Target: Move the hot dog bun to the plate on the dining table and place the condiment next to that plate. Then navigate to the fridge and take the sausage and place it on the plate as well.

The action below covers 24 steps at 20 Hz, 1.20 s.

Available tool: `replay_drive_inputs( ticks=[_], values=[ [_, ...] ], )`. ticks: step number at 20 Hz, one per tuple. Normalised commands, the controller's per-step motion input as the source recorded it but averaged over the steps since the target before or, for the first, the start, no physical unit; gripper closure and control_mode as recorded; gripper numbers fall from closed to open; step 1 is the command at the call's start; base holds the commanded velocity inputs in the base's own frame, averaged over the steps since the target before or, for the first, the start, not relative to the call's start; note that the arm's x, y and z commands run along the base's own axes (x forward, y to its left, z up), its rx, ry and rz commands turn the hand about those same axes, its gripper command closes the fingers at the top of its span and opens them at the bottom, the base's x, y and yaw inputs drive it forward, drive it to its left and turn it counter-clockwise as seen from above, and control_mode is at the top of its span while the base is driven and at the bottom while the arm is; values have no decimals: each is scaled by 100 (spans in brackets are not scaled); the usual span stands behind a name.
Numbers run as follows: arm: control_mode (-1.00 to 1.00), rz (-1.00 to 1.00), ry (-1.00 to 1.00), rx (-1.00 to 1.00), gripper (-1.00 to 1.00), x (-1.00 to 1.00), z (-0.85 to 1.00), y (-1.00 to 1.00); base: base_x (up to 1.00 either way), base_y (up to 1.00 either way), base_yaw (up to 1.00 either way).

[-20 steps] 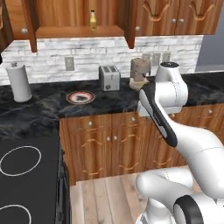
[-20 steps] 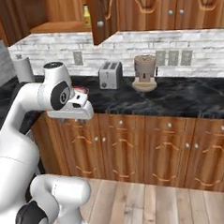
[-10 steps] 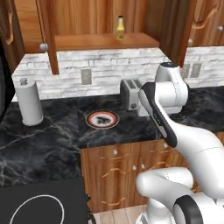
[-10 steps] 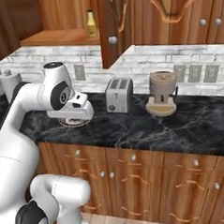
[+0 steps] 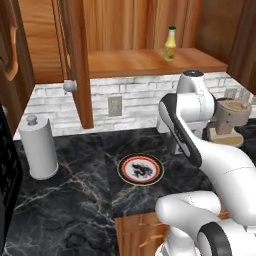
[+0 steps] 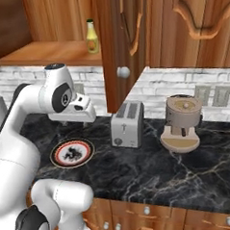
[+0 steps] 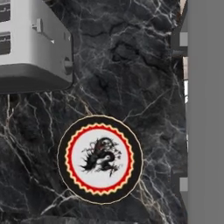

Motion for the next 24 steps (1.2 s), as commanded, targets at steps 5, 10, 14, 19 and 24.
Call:
replay_drive_inputs(
  ticks=[5,10,14,19,24],
  values=[
    [100,0,0,0,-100,0,0,0,70,12,0],
    [-100,0,-1,0,-100,6,29,0,21,2,0],
    [-100,0,-36,0,-100,-57,81,0,0,0,0],
    [-100,0,-40,0,-100,-33,91,0,0,0,0],
    [-100,0,-31,0,-100,10,90,-1,0,0,0]
  ],
)
